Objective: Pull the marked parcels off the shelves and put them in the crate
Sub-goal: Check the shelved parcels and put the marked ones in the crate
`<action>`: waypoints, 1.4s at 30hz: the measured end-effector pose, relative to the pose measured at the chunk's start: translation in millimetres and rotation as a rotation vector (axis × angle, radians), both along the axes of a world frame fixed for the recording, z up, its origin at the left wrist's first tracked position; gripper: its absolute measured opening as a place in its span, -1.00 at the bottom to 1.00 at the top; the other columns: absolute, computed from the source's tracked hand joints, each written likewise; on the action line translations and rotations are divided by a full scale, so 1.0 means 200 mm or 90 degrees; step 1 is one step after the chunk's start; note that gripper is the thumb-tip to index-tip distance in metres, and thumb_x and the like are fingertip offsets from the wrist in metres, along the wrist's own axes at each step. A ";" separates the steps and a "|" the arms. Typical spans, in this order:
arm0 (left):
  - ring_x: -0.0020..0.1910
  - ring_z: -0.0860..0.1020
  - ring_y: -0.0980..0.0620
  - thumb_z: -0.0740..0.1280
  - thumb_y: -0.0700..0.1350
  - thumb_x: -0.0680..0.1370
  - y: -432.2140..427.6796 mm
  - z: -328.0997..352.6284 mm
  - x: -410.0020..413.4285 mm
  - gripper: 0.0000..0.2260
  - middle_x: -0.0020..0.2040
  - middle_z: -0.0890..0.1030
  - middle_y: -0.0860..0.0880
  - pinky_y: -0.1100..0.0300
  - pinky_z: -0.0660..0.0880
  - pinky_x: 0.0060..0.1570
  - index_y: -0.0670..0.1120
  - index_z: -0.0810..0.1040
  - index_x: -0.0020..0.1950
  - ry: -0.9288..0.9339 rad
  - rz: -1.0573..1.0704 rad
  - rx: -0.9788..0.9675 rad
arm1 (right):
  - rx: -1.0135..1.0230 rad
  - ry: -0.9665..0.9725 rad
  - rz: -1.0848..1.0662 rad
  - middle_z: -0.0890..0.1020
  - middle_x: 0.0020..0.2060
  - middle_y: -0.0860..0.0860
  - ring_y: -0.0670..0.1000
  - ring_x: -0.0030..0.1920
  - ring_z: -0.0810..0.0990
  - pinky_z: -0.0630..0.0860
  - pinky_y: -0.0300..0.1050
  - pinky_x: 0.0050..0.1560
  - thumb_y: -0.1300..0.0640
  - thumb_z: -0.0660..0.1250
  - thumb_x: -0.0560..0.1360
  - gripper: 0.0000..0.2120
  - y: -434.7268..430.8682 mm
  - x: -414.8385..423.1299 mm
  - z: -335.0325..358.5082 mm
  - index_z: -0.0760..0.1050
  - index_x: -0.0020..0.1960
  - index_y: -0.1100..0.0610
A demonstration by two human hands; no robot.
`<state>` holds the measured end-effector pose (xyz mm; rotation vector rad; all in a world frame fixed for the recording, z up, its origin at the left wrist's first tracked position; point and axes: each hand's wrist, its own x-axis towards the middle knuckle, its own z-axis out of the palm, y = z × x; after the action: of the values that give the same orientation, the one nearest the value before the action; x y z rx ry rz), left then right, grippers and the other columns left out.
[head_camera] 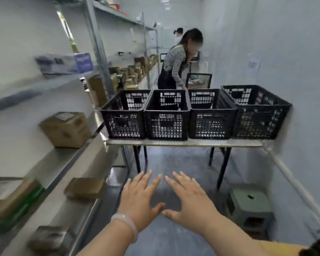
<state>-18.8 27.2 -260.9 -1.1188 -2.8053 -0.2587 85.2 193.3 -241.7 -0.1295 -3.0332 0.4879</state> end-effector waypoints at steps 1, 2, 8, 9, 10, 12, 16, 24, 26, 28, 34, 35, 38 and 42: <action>0.58 -0.04 0.04 0.20 0.38 0.46 -0.10 -0.02 -0.06 -0.24 0.61 0.00 0.09 0.00 -0.05 0.52 0.29 -0.11 0.55 -0.005 0.031 -0.005 | 0.003 -0.015 0.034 -0.12 0.58 -0.13 -0.10 0.54 -0.25 -0.26 -0.02 0.52 -0.40 0.21 0.43 -0.12 -0.08 -0.11 -0.02 -0.16 0.57 -0.20; 0.58 -0.04 0.03 0.20 0.37 0.47 -0.21 -0.04 -0.12 -0.24 0.61 0.01 0.09 0.00 -0.06 0.52 0.29 -0.11 0.55 -0.007 0.065 -0.004 | 0.011 -0.029 0.070 -0.11 0.58 -0.13 -0.09 0.55 -0.24 -0.26 -0.01 0.52 -0.40 0.21 0.43 -0.12 -0.17 -0.21 -0.05 -0.16 0.57 -0.19; 0.58 -0.05 0.04 0.20 0.36 0.49 -0.74 -0.16 -0.35 -0.26 0.61 0.01 0.07 -0.03 -0.04 0.52 0.25 -0.07 0.57 -0.049 0.262 0.020 | 0.056 -0.038 0.246 -0.10 0.58 -0.14 -0.08 0.55 -0.23 -0.23 0.02 0.53 -0.41 0.17 0.41 -0.13 -0.59 -0.68 -0.15 -0.21 0.55 -0.23; 0.58 -0.06 0.04 0.19 0.36 0.50 -0.80 -0.18 -0.37 -0.26 0.62 -0.01 0.07 -0.03 -0.06 0.52 0.26 -0.08 0.57 -0.064 0.288 0.022 | 0.058 -0.041 0.270 -0.10 0.58 -0.13 -0.08 0.55 -0.22 -0.23 0.01 0.52 -0.42 0.17 0.40 -0.12 -0.64 -0.73 -0.16 -0.20 0.55 -0.23; 0.58 -0.08 0.04 0.18 0.36 0.50 -0.87 -0.21 -0.38 -0.27 0.62 -0.03 0.08 -0.04 -0.07 0.52 0.26 -0.09 0.57 -0.076 0.314 0.021 | 0.059 -0.044 0.294 -0.09 0.58 -0.13 -0.08 0.55 -0.22 -0.23 0.00 0.52 -0.42 0.17 0.40 -0.12 -0.70 -0.78 -0.18 -0.19 0.55 -0.23; 0.58 -0.11 0.05 0.17 0.37 0.51 -0.97 -0.26 -0.38 -0.27 0.62 -0.05 0.09 -0.05 -0.10 0.52 0.27 -0.10 0.57 -0.099 0.369 0.020 | 0.059 -0.054 0.343 -0.07 0.58 -0.14 -0.08 0.55 -0.20 -0.22 -0.01 0.53 -0.42 0.18 0.40 -0.13 -0.79 -0.87 -0.23 -0.17 0.56 -0.23; 0.58 -0.10 0.03 0.18 0.36 0.51 -1.14 -0.36 -0.33 -0.27 0.62 -0.07 0.07 -0.05 -0.10 0.51 0.26 -0.10 0.57 -0.152 0.482 0.027 | 0.046 -0.094 0.459 -0.07 0.57 -0.15 -0.09 0.55 -0.19 -0.19 -0.03 0.53 -0.42 0.19 0.42 -0.13 -0.99 -1.05 -0.32 -0.15 0.56 -0.21; 0.58 -0.08 0.05 0.15 0.38 0.51 -1.32 -0.62 -0.05 -0.31 0.62 -0.07 0.11 0.00 -0.07 0.50 0.30 -0.09 0.56 -0.234 0.814 0.143 | 0.030 -0.209 0.767 -0.08 0.56 -0.19 -0.14 0.54 -0.20 -0.21 -0.12 0.51 -0.43 0.17 0.38 -0.13 -1.32 -1.16 -0.63 -0.13 0.56 -0.22; 0.58 -0.07 0.05 0.13 0.38 0.51 -1.33 -0.70 -0.01 -0.31 0.62 -0.08 0.12 0.02 -0.05 0.50 0.31 -0.10 0.55 -0.265 0.875 0.171 | 0.050 -0.209 0.802 -0.04 0.56 -0.17 -0.12 0.55 -0.17 -0.22 -0.15 0.50 -0.43 0.14 0.38 -0.14 -1.37 -1.19 -0.73 -0.13 0.56 -0.22; 0.58 -0.06 0.04 0.10 0.40 0.51 -1.35 -0.79 0.01 -0.32 0.61 -0.08 0.12 0.03 -0.03 0.50 0.32 -0.10 0.55 -0.284 0.924 0.205 | 0.061 -0.218 0.826 -0.03 0.57 -0.13 -0.10 0.56 -0.15 -0.25 -0.19 0.47 -0.43 0.12 0.40 -0.15 -1.42 -1.20 -0.83 -0.13 0.56 -0.20; 0.57 0.00 0.01 0.15 0.39 0.50 -1.52 -1.09 0.02 -0.30 0.61 -0.03 0.10 0.08 -0.01 0.49 0.30 -0.06 0.56 -0.294 0.980 0.241 | 0.069 -0.250 0.861 -0.04 0.58 -0.09 -0.09 0.56 -0.11 -0.27 -0.24 0.43 -0.35 0.18 0.49 -0.19 -1.63 -1.20 -1.12 -0.14 0.57 -0.14; 0.57 0.00 0.00 0.17 0.37 0.51 -1.56 -1.15 0.02 -0.31 0.61 -0.03 0.10 0.08 -0.02 0.49 0.30 -0.06 0.55 -0.303 0.982 0.247 | 0.057 -0.257 0.847 -0.04 0.58 -0.10 -0.10 0.55 -0.12 -0.24 -0.24 0.44 -0.33 0.19 0.50 -0.19 -1.66 -1.20 -1.17 -0.14 0.57 -0.14; 0.57 -0.01 -0.01 0.19 0.35 0.52 -1.69 -1.30 0.02 -0.32 0.61 -0.05 0.11 0.07 -0.03 0.49 0.30 -0.05 0.55 -0.331 0.993 0.278 | 0.023 -0.273 0.805 -0.01 0.57 -0.13 -0.12 0.55 -0.09 -0.12 -0.23 0.46 -0.27 0.23 0.51 -0.22 -1.77 -1.21 -1.33 -0.11 0.57 -0.14; 0.56 -0.01 0.00 0.22 0.31 0.53 -1.79 -1.50 0.02 -0.35 0.61 -0.02 0.12 0.06 0.02 0.49 0.27 0.03 0.56 -0.375 1.008 0.333 | 0.017 -0.339 0.782 0.01 0.57 -0.13 -0.10 0.55 -0.02 -0.01 -0.21 0.43 -0.26 0.20 0.53 -0.25 -1.95 -1.25 -1.57 -0.11 0.57 -0.14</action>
<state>-15.7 -331.0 -560.8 1.4411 -2.7305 -1.0519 -164.3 -196.8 -556.0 1.9378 -3.1932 0.4778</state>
